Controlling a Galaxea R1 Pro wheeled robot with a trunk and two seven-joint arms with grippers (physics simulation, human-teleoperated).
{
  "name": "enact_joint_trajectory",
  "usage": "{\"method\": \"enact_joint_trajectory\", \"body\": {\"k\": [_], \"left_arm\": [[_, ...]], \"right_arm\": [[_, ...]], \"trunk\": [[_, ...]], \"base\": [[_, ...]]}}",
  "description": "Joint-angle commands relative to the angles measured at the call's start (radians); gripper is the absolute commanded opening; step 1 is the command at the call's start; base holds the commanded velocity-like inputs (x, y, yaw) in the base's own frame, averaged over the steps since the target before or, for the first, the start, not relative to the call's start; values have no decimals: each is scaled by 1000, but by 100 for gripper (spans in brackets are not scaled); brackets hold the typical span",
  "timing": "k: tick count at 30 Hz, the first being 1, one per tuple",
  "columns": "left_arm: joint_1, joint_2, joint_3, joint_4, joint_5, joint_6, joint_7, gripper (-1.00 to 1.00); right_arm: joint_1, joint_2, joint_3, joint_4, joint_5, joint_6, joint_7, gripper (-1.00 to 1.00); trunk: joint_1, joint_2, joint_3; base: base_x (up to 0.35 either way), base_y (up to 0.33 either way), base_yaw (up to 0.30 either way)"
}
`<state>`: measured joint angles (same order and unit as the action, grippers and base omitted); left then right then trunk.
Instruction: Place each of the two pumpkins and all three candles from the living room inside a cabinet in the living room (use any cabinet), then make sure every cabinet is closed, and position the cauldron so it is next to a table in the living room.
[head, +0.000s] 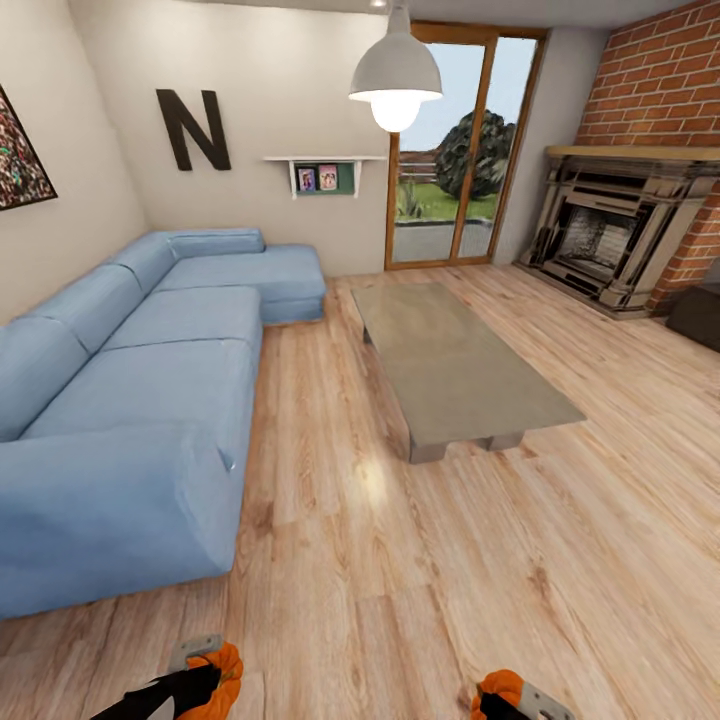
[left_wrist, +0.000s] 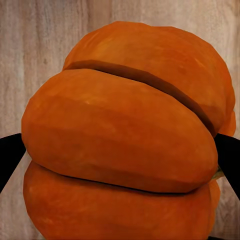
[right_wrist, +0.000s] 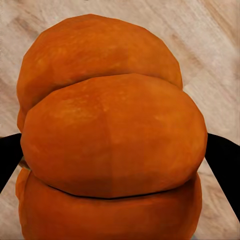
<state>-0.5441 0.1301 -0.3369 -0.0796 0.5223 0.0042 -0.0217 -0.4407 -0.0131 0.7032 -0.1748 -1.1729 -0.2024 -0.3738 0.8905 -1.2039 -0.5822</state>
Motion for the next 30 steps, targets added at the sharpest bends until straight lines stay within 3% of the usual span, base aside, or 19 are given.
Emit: {"method": "enact_joint_trajectory", "body": {"k": [1, 8, 16, 30], "left_arm": [[0, 0, -8, 0, 10, 0, -1, -100], [0, 0, -8, 0, 10, 0, 1, -100], [0, 0, -8, 0, 9, 0, 2, -100], [0, 0, -8, 0, 8, 0, 2, -100]], "right_arm": [[0, -1, 9, -2, -11, -3, -7, -100], [0, 0, 9, -3, -11, 2, -8, -100], [0, 0, 10, -4, -8, 2, 8, -100], [0, -4, 9, -3, -10, 0, 10, -100]], "trunk": [[-4, 7, 2], [-31, 56, 24], [-31, 56, 22], [-31, 56, 3]], "base": [[0, 0, -9], [0, 0, -2], [0, 0, -16], [0, 0, -158]]}}
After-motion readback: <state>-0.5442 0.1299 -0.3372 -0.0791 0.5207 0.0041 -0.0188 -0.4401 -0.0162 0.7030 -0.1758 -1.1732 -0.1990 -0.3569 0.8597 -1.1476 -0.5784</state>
